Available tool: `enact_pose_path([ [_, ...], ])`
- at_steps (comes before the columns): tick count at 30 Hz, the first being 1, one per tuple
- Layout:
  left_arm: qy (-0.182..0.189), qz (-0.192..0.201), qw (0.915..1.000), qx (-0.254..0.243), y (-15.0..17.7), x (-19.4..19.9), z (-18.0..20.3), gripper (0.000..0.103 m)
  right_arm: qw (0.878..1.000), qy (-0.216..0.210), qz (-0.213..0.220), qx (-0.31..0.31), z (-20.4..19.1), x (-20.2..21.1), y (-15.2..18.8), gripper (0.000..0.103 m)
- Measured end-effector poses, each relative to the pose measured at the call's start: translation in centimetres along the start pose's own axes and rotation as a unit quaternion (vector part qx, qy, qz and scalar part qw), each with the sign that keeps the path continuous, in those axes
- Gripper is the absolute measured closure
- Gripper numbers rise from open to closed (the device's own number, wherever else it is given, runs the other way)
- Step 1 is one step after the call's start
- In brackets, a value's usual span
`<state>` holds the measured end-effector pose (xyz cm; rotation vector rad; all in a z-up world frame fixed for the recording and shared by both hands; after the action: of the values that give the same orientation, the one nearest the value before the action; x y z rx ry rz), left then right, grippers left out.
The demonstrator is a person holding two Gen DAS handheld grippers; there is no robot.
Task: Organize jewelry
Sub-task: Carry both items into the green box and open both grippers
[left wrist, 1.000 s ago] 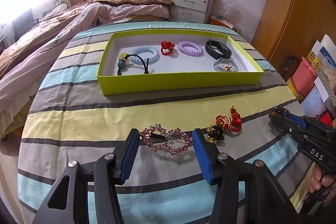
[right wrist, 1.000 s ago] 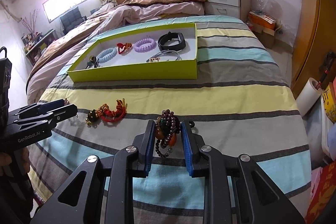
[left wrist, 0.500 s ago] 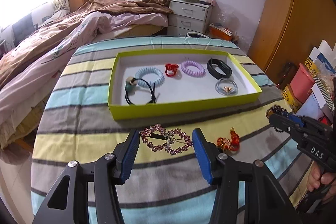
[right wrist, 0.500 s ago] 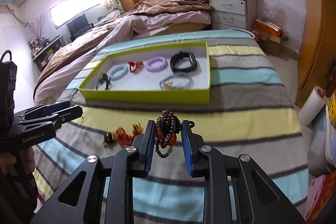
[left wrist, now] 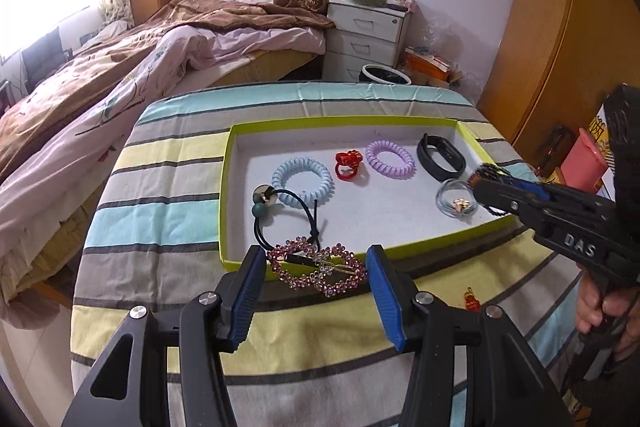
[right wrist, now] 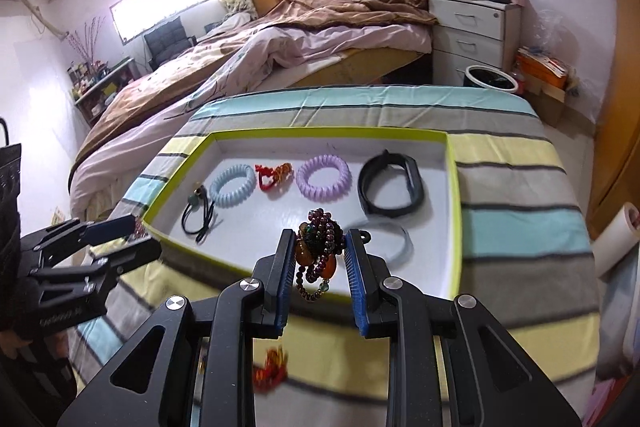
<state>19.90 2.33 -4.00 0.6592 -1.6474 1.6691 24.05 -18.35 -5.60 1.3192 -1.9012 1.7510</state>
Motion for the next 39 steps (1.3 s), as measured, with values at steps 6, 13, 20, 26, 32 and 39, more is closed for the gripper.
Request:
enact_pose_path([
  [6,-0.012,-0.007,0.9999,0.001,-0.7,-1.3,-0.8,0.051,1.000,0.001,-0.023,0.021,-0.3,-2.7,-1.1,0.077],
  [13,-0.012,-0.015,0.9998,0.004,-1.2,-2.9,-1.2,0.051,0.999,0.004,-0.042,0.031,-0.2,-4.6,-1.0,0.077],
  [20,-0.011,-0.023,0.9997,0.001,-1.5,-4.2,-1.1,0.051,0.998,0.021,-0.051,0.044,-0.3,-5.4,-0.8,0.077],
  [26,-0.011,-0.034,0.9994,0.004,-1.5,-5.4,-1.3,0.051,0.997,0.028,-0.056,0.046,0.1,-5.9,-0.8,0.077],
  [32,-0.014,-0.035,0.9993,0.006,-1.5,-5.6,-1.5,0.051,0.997,0.034,-0.054,0.049,0.2,-6.0,-1.0,0.077],
  [39,-0.017,-0.037,0.9992,0.005,-1.7,-5.9,-1.4,0.051,0.997,0.036,-0.051,0.049,0.3,-6.2,-1.0,0.077],
])
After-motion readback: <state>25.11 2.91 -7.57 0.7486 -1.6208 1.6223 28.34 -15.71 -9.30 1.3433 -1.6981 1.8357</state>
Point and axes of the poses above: each gripper's, at about its wrist camera, not at the fingertips, and x roughly against the way its jaws point, z to its right, y to its underside, the point moved 5 cm from there along -x, roughly the way its jaws point, and after that the axes turned 2 degrees about -y, right-handed, at the moved point
